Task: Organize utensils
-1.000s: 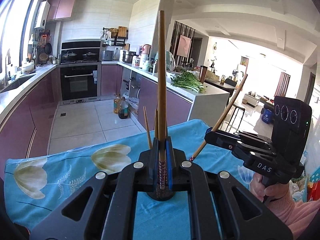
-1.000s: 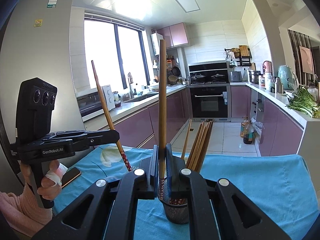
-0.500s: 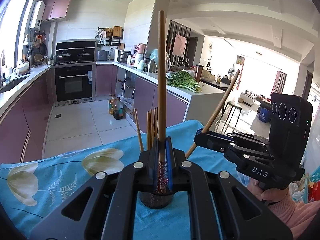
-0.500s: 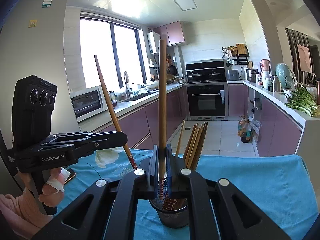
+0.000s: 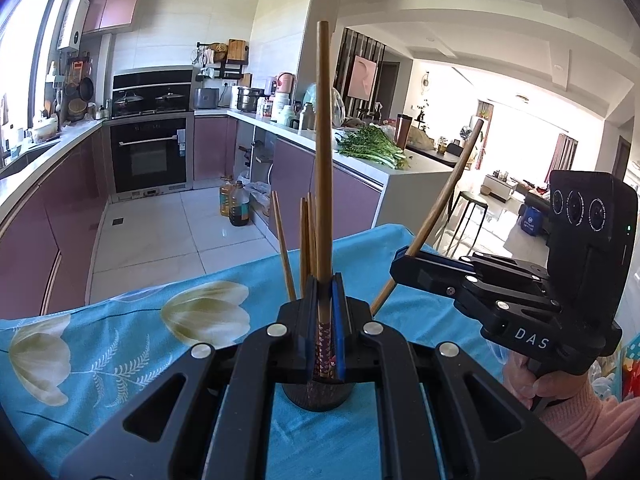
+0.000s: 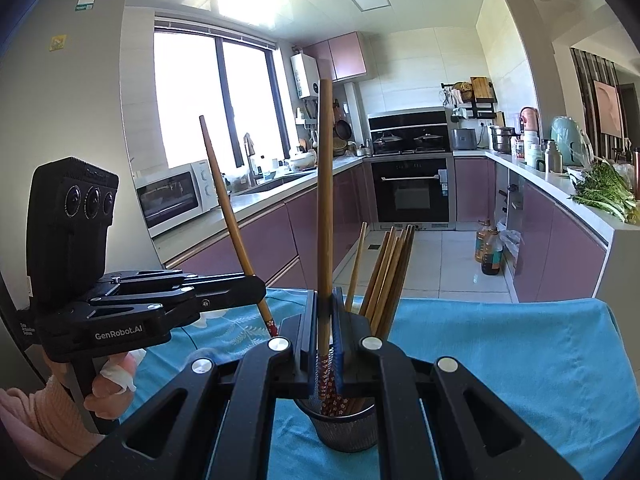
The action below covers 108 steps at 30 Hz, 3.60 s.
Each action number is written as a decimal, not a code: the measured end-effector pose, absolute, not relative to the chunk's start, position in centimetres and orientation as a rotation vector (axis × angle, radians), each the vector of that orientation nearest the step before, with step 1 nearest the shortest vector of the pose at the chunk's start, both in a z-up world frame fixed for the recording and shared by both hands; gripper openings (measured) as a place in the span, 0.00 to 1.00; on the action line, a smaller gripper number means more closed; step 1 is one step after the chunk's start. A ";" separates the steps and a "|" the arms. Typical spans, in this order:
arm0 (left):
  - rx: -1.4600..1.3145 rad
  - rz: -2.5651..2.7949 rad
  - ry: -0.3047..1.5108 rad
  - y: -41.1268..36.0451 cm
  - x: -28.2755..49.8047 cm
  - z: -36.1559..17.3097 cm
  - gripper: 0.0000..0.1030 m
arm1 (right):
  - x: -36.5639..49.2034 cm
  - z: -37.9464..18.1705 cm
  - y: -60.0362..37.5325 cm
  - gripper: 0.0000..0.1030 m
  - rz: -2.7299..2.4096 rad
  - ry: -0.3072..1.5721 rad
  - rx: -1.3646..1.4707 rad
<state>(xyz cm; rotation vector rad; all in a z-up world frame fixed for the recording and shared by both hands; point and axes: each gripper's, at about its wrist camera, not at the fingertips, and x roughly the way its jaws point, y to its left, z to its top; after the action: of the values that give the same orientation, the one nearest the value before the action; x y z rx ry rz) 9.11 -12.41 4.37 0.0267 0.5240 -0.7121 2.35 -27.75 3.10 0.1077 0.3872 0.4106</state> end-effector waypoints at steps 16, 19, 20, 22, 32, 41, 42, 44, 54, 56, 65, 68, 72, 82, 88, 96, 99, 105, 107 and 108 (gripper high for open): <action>0.065 -0.703 0.549 -13.3 8.7 4.1 0.07 | 3.2 2.5 -28.4 0.06 0.410 0.420 0.119; 0.069 -0.701 0.556 -13.5 8.8 4.0 0.07 | 3.3 2.2 -28.4 0.06 0.411 0.427 0.121; 0.071 -0.700 0.558 -13.6 8.8 3.9 0.07 | 3.3 2.2 -28.4 0.06 0.411 0.429 0.121; 0.075 -0.698 0.562 -13.6 8.9 3.8 0.07 | 3.3 2.0 -28.3 0.06 0.410 0.432 0.122; 0.094 -0.692 0.588 -13.9 9.3 2.8 0.07 | 4.3 1.4 -28.3 0.06 0.409 0.457 0.129; 0.108 -0.689 0.608 -14.3 9.9 2.0 0.07 | 4.6 0.7 -28.5 0.06 0.413 0.474 0.133; 0.109 -0.690 0.610 -14.4 9.8 1.8 0.07 | 4.7 0.6 -28.5 0.06 0.413 0.477 0.133; 0.110 -0.688 0.616 -14.4 10.0 1.7 0.07 | 4.8 0.3 -28.5 0.06 0.413 0.482 0.132; 0.121 -0.685 0.644 -14.8 10.8 0.9 0.07 | 5.4 -0.5 -28.2 0.07 0.411 0.503 0.133; 0.125 -0.686 0.647 -14.9 10.9 0.7 0.07 | 5.4 -0.8 -28.4 0.07 0.411 0.507 0.132; 0.116 -0.676 0.674 -15.3 12.4 0.1 0.07 | 6.1 -1.4 -28.2 0.08 0.393 0.533 0.137; 0.109 -0.673 0.690 -15.4 13.1 -0.2 0.07 | 6.8 -1.5 -28.1 0.08 0.388 0.543 0.139; 0.122 -0.668 0.708 -15.9 14.1 -0.7 0.08 | 7.4 -1.8 -27.9 0.09 0.383 0.556 0.142; 0.063 -0.654 0.748 -14.9 15.0 -2.9 0.09 | 7.3 -2.2 -27.9 0.10 0.382 0.567 0.144; 0.019 -0.599 0.672 -12.5 13.4 -2.8 0.36 | 6.0 -2.1 -27.6 0.31 0.380 0.544 0.126; 0.001 -0.448 0.476 -8.7 9.2 -1.3 0.95 | 2.5 -1.3 -26.3 0.83 0.317 0.420 0.020; -0.015 -0.396 0.431 -7.1 7.7 -0.8 0.95 | 1.8 -1.5 -25.8 0.91 0.299 0.391 0.000; -0.011 -0.303 0.364 -4.8 5.2 -0.6 0.95 | 0.4 -1.7 -25.0 0.93 0.249 0.338 -0.006; -0.016 -0.283 0.340 -4.2 4.2 -0.3 0.95 | -0.3 -1.8 -24.9 0.93 0.222 0.312 -0.006; -0.014 -0.270 0.325 -3.9 3.6 -0.2 0.95 | -0.5 -1.7 -24.6 0.93 0.212 0.304 -0.007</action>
<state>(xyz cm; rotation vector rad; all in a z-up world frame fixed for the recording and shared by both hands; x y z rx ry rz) 3.60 -3.91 -0.18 -0.0140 0.3247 -0.2704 -0.53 -24.65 -1.70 -0.0075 0.3039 0.2122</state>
